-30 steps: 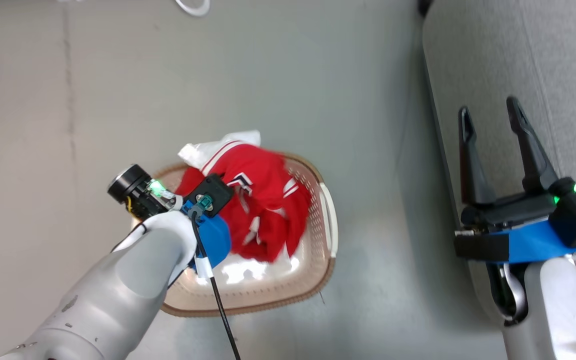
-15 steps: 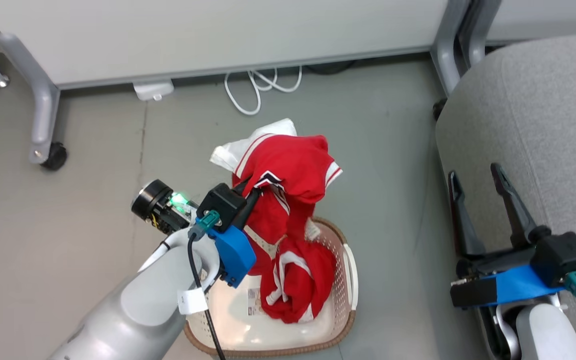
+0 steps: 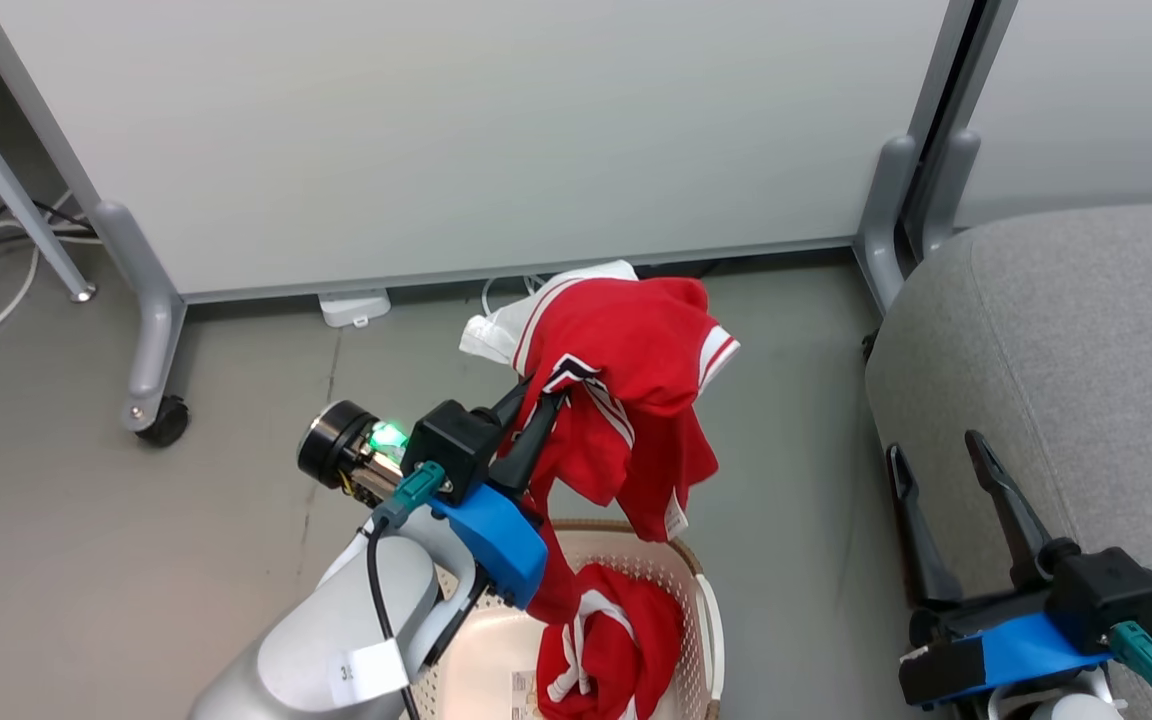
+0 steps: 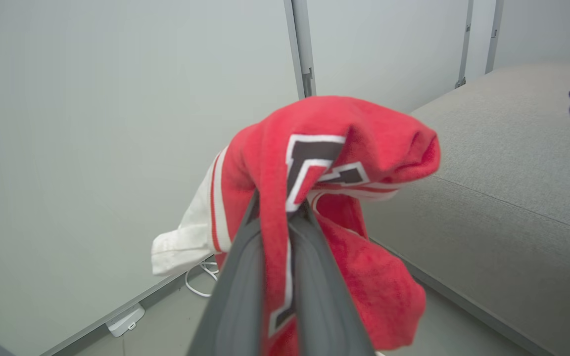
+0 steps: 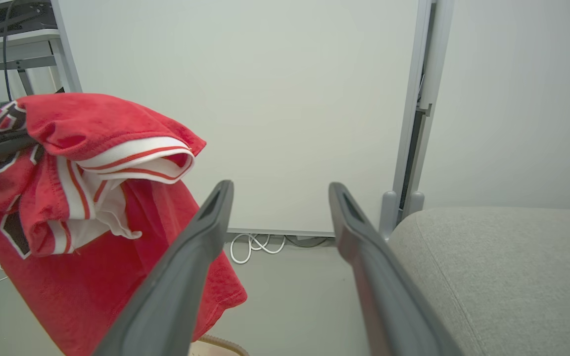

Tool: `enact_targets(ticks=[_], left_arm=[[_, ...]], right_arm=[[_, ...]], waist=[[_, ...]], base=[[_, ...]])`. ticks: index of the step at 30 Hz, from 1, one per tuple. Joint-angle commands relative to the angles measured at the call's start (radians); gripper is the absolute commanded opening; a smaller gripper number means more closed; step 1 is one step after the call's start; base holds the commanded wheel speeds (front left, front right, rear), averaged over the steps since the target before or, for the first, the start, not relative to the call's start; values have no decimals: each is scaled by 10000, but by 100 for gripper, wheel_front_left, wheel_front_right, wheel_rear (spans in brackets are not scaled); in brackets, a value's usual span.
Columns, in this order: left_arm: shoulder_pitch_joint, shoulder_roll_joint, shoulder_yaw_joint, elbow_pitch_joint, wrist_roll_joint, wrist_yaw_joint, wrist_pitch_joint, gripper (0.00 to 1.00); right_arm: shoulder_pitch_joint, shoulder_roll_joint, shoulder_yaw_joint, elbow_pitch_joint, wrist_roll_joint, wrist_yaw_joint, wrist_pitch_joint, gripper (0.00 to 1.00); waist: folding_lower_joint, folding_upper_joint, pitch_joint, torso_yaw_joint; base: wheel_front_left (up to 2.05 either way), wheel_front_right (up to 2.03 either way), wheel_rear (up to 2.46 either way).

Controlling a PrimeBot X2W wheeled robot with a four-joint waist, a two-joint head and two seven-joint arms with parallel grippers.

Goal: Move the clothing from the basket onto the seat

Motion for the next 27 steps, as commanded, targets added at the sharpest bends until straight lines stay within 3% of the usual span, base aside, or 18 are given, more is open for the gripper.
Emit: enact_targets(ticks=[1, 17, 27], left_arm=[[220, -3, 108, -162, 43, 67, -47, 0], [567, 161, 183, -766, 175, 163, -49, 0], [-36, -63, 39, -782, 285, 102, -21, 0]], right_arm=[[207, -24, 24, 21, 49, 1, -7, 100], [346, -24, 472, -15, 231, 1, -7, 100], [-116, -22, 2478, 386, 372, 1, -5, 100]], waist=[[2, -1, -238, 51], [2, -1, -369, 207], [2, -1, -28, 453]], base=[[0, 0, 0], [0, 0, 0], [0, 0, 0]])
